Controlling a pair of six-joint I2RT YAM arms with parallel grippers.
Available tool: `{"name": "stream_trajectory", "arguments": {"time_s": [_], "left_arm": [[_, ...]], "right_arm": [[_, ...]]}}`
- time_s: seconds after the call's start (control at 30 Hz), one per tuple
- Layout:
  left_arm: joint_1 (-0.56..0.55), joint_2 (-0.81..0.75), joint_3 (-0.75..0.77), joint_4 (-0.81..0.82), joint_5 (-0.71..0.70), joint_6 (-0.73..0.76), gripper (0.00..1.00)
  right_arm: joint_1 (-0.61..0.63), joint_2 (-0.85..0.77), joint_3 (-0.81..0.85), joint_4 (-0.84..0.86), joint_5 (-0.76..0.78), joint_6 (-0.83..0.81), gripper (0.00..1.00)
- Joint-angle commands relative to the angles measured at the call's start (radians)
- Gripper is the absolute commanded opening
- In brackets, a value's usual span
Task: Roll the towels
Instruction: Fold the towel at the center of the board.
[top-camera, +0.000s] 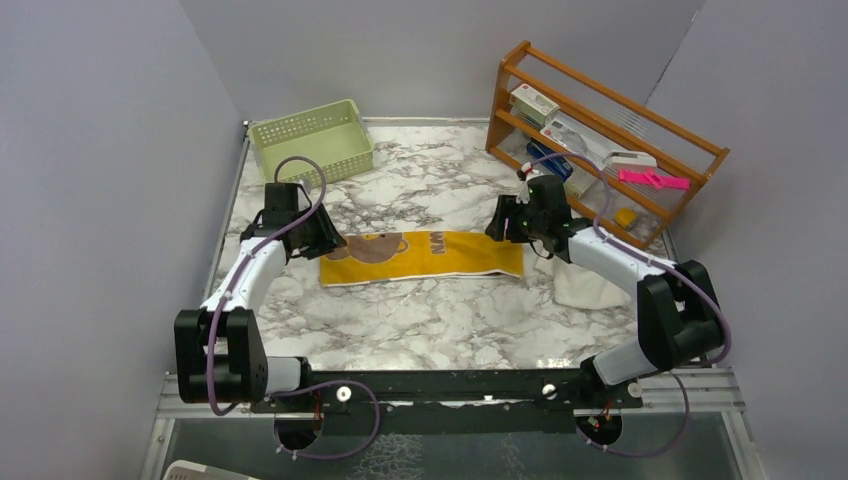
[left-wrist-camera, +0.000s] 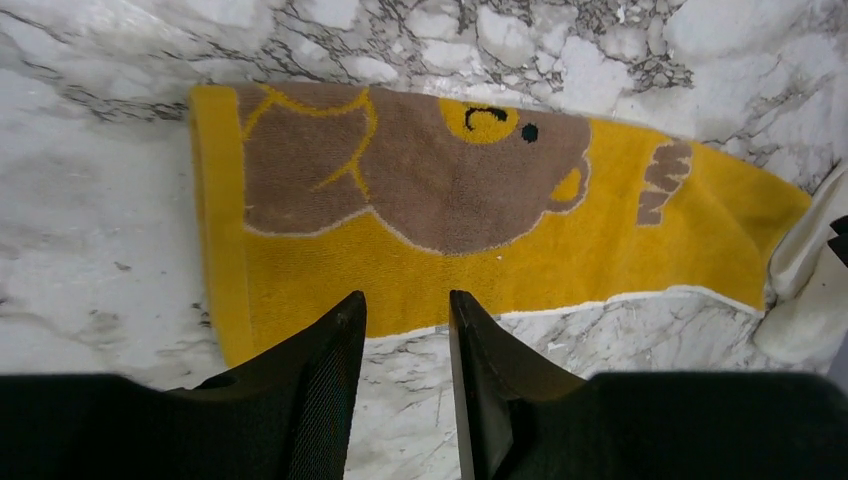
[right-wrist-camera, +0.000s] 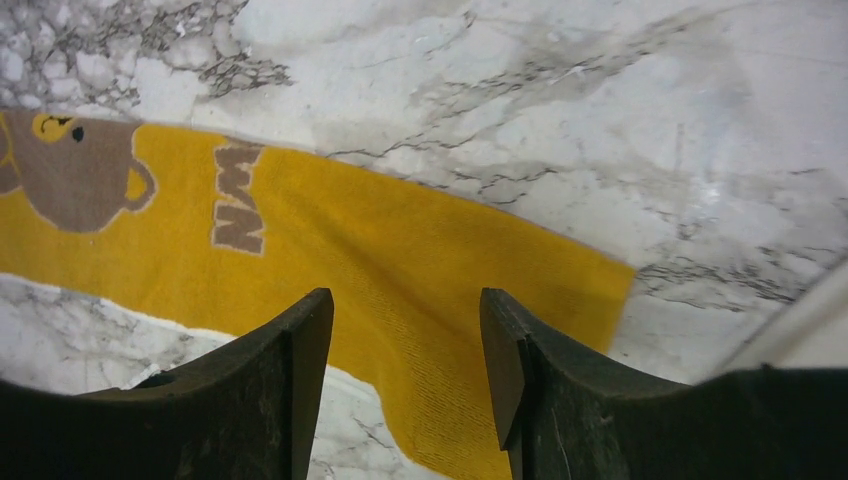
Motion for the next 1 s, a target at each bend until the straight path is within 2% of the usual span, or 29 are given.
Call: {"name": "stream_trajectory", "arguments": {"time_s": [0.0, 0.1, 0.17, 0.3, 0.47, 0.7, 0.87, 0.97], "left_arm": [[-0.038, 0.066, -0.009, 0.125, 0.077, -0.079, 0.37], [-0.054, 0.084, -0.032, 0.139, 0.056, -0.109, 0.38], [-0.061, 0.085, -0.081, 0.158, 0.031, -0.151, 0.42], [-0.075, 0.068, -0.2, 0.214, -0.026, -0.215, 0.42], [-0.075, 0.088, -0.297, 0.301, -0.09, -0.292, 0.44], [-0.072, 0.209, -0.272, 0.299, -0.211, -0.271, 0.45], [-0.05, 0.186, -0.228, 0.251, -0.259, -0.233, 0.45], [-0.02, 0.15, -0.19, 0.22, -0.226, -0.182, 0.46]], "right_arm": [[0.011, 0.045, 0.059, 0.028, -0.162, 0.014, 0.56], [0.01, 0.044, 0.033, 0.02, -0.14, 0.023, 0.56], [0.009, 0.056, -0.006, 0.035, -0.133, 0.037, 0.56], [0.007, 0.122, -0.098, 0.095, -0.154, 0.07, 0.56], [-0.045, 0.169, -0.158, 0.168, -0.16, 0.105, 0.57], [-0.093, 0.18, -0.113, 0.122, -0.135, 0.068, 0.59], [-0.162, 0.199, -0.1, 0.113, -0.128, 0.068, 0.6], [-0.168, 0.206, -0.075, 0.106, -0.132, 0.063, 0.6]]}}
